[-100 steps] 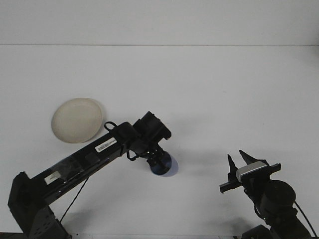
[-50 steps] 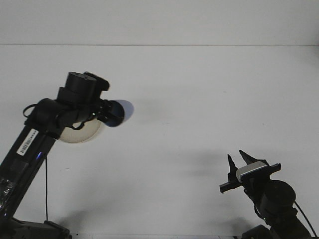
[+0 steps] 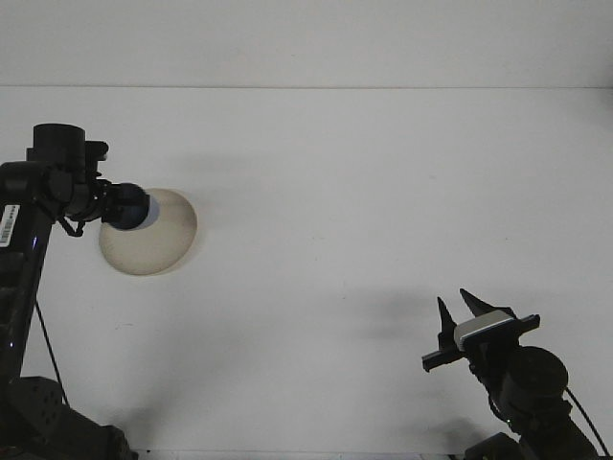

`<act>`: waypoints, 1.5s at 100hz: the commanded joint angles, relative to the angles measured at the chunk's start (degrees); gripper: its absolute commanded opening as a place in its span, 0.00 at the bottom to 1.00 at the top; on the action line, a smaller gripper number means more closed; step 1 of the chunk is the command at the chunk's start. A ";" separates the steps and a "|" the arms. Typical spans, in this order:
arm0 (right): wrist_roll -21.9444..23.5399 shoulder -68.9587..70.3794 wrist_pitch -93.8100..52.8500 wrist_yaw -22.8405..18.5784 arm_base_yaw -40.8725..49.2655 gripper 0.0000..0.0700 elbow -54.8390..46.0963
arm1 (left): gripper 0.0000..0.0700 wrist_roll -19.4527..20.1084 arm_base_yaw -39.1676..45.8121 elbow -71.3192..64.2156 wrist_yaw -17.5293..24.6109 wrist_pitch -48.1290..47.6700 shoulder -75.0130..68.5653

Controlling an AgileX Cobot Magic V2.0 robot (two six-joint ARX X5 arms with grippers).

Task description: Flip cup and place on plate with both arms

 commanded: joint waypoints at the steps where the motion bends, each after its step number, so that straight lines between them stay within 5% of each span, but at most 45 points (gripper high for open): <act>1: 0.15 0.28 0.66 0.20 0.13 0.39 0.07 | 0.02 0.98 0.85 1.05 0.55 0.33 2.56; 17: 0.15 0.28 0.66 0.20 0.13 0.39 0.07 | 0.02 1.73 3.15 1.05 4.68 0.74 7.04; 122: 0.17 0.31 0.66 0.15 0.15 0.39 0.07 | 0.03 2.23 5.01 1.05 4.66 2.38 16.15; 128: 0.17 0.31 0.66 0.13 0.15 0.39 0.07 | 0.12 2.23 5.01 1.05 4.66 2.51 16.17; 141: 0.17 0.31 0.66 0.13 0.15 0.39 0.07 | 0.56 1.27 5.01 1.09 5.20 4.07 16.15; 150: 0.17 0.28 0.66 0.15 0.13 0.39 0.07 | 0.61 0.55 5.22 1.73 7.82 4.48 15.69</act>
